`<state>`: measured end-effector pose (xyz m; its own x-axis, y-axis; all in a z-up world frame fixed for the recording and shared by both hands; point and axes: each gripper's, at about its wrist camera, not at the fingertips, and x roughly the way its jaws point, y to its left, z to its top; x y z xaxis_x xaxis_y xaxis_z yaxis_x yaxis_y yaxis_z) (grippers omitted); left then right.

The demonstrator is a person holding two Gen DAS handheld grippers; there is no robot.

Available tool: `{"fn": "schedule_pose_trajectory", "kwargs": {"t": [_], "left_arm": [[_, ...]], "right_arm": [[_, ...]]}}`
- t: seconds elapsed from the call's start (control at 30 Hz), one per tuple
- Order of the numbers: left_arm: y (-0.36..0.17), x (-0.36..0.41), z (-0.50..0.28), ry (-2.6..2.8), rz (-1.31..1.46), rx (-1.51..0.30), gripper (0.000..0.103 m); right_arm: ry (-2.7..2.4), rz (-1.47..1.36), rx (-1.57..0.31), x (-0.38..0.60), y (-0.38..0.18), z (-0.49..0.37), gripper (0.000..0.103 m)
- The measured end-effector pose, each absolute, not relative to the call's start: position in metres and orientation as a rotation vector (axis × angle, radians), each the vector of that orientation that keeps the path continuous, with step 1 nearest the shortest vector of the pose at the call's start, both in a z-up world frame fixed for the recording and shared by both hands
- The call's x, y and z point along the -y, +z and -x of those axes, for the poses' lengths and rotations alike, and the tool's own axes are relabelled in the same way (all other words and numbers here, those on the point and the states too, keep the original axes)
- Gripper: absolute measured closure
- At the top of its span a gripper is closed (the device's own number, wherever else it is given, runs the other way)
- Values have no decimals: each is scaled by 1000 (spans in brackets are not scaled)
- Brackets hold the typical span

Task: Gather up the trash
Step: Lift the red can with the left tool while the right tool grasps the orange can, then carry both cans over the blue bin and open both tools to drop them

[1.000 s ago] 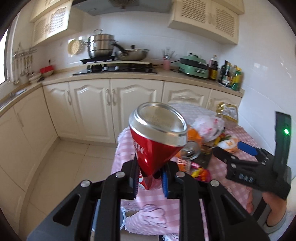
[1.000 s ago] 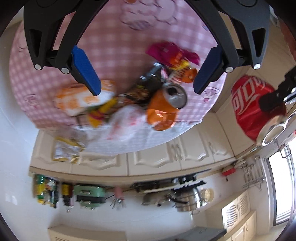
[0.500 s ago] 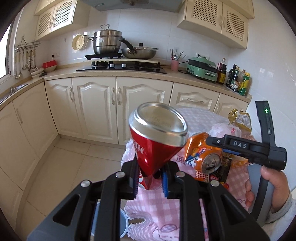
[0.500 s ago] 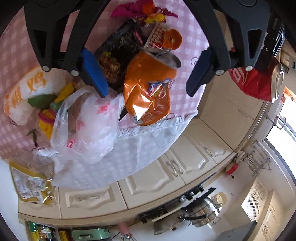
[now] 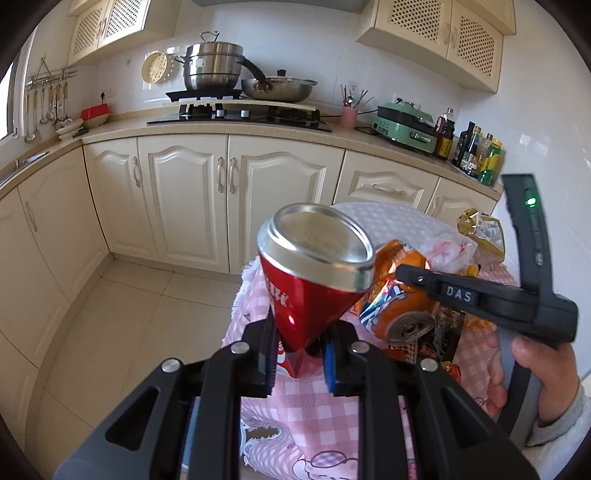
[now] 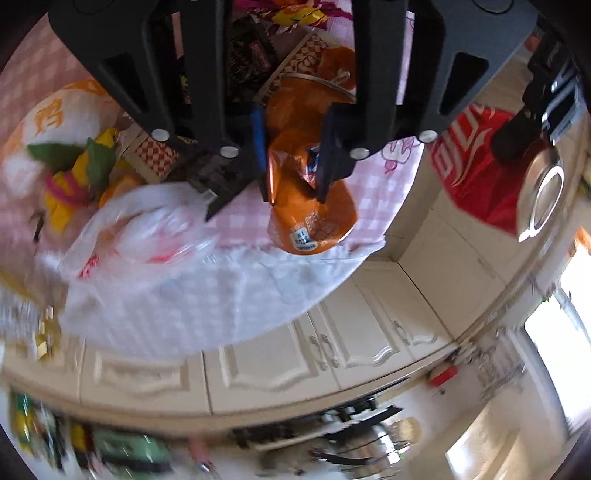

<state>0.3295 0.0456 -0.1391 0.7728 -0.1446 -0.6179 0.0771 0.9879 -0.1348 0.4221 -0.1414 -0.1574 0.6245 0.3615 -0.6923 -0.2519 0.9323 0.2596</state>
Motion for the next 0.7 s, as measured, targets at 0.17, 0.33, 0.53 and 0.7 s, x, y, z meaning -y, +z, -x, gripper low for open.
{"fn": "schedule_pose_trajectory", "kwargs": {"t": [0.17,0.33,0.53,0.7], "left_arm": [[-142,-54,-323,-112,123,-686,84],[-138,-73,-308,-90,154,-678,84],[-133,-117,-279,-21,180,-657,84],[-160,-180,-251,135,183,-706,84]], "right_arm": [[332,2,-742,117,-142,-404,92],[383,4,-697,101,-128,-388,92],[518,29,-659,43,-111,-354,92],[659,47,-715,-28,-134,-338,92]]}}
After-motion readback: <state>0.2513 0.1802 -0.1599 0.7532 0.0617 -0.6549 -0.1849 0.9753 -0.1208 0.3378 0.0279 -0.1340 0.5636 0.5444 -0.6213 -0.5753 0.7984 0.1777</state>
